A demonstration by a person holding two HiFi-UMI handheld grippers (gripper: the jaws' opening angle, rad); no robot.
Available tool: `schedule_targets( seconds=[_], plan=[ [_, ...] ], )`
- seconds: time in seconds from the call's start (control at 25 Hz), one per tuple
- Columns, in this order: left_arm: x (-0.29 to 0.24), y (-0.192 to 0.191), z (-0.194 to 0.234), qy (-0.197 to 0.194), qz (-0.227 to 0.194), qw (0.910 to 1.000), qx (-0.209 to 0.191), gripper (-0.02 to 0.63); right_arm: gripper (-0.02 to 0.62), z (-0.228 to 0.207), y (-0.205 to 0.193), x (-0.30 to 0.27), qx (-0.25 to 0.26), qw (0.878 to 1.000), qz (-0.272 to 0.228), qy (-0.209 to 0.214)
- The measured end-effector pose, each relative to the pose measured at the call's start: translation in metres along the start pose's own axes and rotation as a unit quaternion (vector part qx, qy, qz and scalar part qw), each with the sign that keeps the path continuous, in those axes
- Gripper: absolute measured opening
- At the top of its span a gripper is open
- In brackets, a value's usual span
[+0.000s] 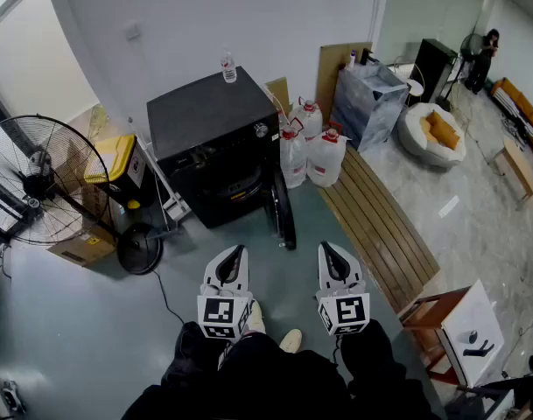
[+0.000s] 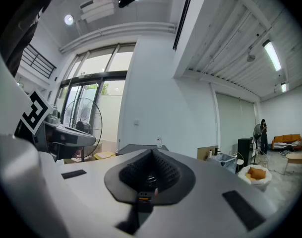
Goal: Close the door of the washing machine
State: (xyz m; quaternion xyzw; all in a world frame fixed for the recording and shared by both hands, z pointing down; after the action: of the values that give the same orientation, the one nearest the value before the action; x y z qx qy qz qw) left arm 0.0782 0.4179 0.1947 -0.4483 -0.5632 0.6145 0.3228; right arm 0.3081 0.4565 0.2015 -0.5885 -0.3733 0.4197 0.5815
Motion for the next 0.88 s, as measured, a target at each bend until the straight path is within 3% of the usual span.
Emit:
schedule_targets(
  seconds=[0.44,0.88],
  plan=[
    [-0.045,0.0,0.039,-0.008,0.008,0.9999,0.001,0.026,0.017,-0.002,0.0,-0.059,-0.008,1.0,0.006,-0.004],
    [-0.118,0.008,0.11,-0.044,0.006,0.999,-0.001,0.026,0.017,0.007,0.003,-0.15,-0.008,0.999,0.019,-0.032]
  ],
)
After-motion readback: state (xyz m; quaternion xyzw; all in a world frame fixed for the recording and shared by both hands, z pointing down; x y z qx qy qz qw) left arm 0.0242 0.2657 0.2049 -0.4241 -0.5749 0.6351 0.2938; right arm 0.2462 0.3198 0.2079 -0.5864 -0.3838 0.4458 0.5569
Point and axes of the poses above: the fingertips, and each gripper's own axes: x backward along the fingers, z to its left, y out of its top, the point moved 8 cm from there along x, backward along the fingers, and after that the axes turned 8 degrees about y, right-handed, at the moved point
